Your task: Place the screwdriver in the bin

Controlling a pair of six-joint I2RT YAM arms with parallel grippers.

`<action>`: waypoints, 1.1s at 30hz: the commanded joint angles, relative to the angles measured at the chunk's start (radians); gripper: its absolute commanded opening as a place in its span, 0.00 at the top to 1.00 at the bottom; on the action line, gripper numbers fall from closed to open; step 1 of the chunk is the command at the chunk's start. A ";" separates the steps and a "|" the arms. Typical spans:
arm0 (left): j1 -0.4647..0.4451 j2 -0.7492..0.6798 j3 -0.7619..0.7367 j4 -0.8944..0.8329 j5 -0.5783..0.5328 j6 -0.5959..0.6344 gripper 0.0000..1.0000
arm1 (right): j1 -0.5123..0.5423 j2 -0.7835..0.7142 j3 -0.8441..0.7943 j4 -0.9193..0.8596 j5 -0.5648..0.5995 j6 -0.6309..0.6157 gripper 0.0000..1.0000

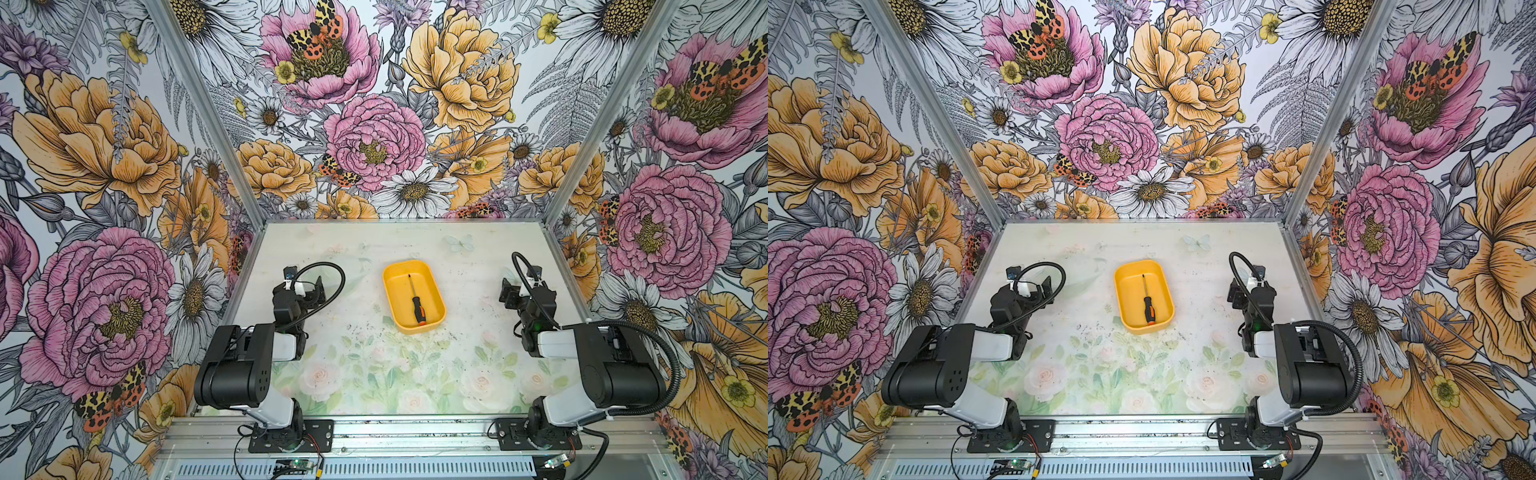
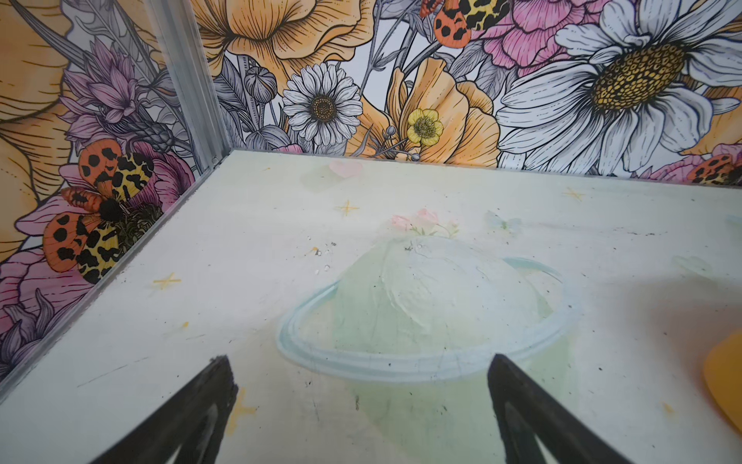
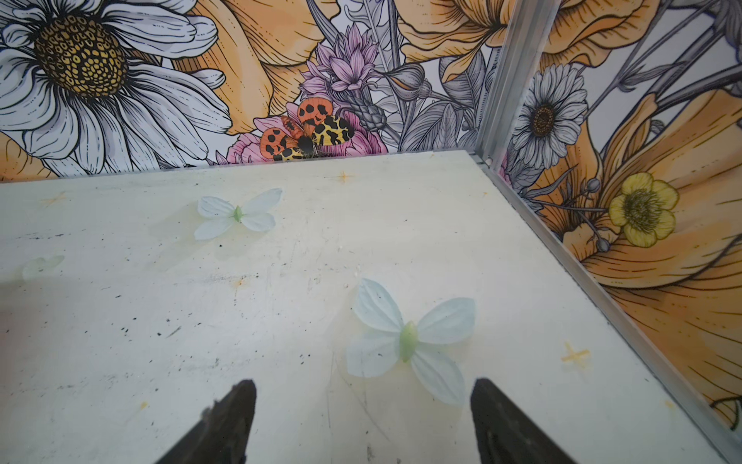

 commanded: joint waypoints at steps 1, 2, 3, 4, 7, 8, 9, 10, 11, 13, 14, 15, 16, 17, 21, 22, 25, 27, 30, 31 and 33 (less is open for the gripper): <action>0.006 -0.001 0.024 0.000 0.038 0.000 0.01 | 0.007 0.003 0.026 0.018 0.013 -0.004 0.10; 0.005 0.000 0.024 0.006 0.040 0.000 0.01 | 0.007 0.003 0.027 0.018 0.015 -0.004 0.08; 0.005 0.002 0.023 0.007 0.039 0.000 0.01 | 0.008 0.002 0.027 0.018 0.015 -0.004 0.06; 0.005 -0.001 0.025 0.002 0.040 0.000 0.01 | 0.007 0.002 0.028 0.018 0.015 -0.005 0.04; 0.006 0.001 0.024 0.004 0.037 -0.001 0.01 | 0.007 0.002 0.027 0.018 0.015 -0.007 0.01; 0.005 0.001 0.023 0.005 0.035 -0.002 0.01 | 0.007 0.002 0.027 0.018 0.015 -0.006 0.01; 0.005 0.001 0.024 0.004 0.030 -0.004 0.01 | 0.008 0.001 0.027 0.017 0.015 -0.006 0.01; 0.005 0.001 0.026 0.004 0.027 -0.006 0.01 | 0.007 0.003 0.026 0.017 0.016 -0.007 0.01; 0.006 0.001 0.025 0.003 0.027 -0.004 0.01 | 0.008 0.001 0.026 0.018 0.016 -0.005 0.01; 0.006 0.001 0.025 0.004 0.027 -0.005 0.01 | 0.007 0.001 0.026 0.019 0.017 -0.007 0.00; 0.006 0.001 0.023 0.003 0.027 -0.005 0.01 | 0.010 0.001 0.025 0.019 0.017 -0.007 0.01; 0.005 0.001 0.024 0.004 0.027 -0.005 0.01 | 0.009 0.001 0.024 0.020 0.017 -0.007 0.00; 0.005 0.001 0.024 0.004 0.027 -0.005 0.01 | 0.010 -0.001 0.024 0.020 0.018 -0.006 0.01; 0.005 0.001 0.024 0.003 0.027 -0.005 0.01 | 0.009 0.001 0.025 0.021 0.018 -0.006 0.00; 0.005 0.001 0.024 0.004 0.027 -0.004 0.01 | 0.010 0.001 0.024 0.019 0.019 -0.006 0.00; 0.005 0.001 0.024 0.004 0.027 -0.005 0.01 | 0.010 0.001 0.025 0.019 0.019 -0.008 0.00; 0.006 0.001 0.024 0.005 0.027 -0.006 0.01 | 0.011 0.001 0.025 0.019 0.020 -0.008 0.01; 0.005 0.001 0.023 0.004 0.027 -0.005 0.01 | 0.010 0.000 0.025 0.019 0.019 -0.008 0.01; 0.005 0.001 0.022 0.005 0.027 -0.006 0.01 | 0.011 0.001 0.026 0.019 0.020 -0.008 0.00; 0.005 0.001 0.023 0.005 0.028 -0.005 0.01 | 0.010 0.001 0.026 0.019 0.020 -0.009 0.01; 0.005 0.001 0.024 0.004 0.026 -0.004 0.01 | 0.011 0.001 0.025 0.019 0.020 -0.009 0.01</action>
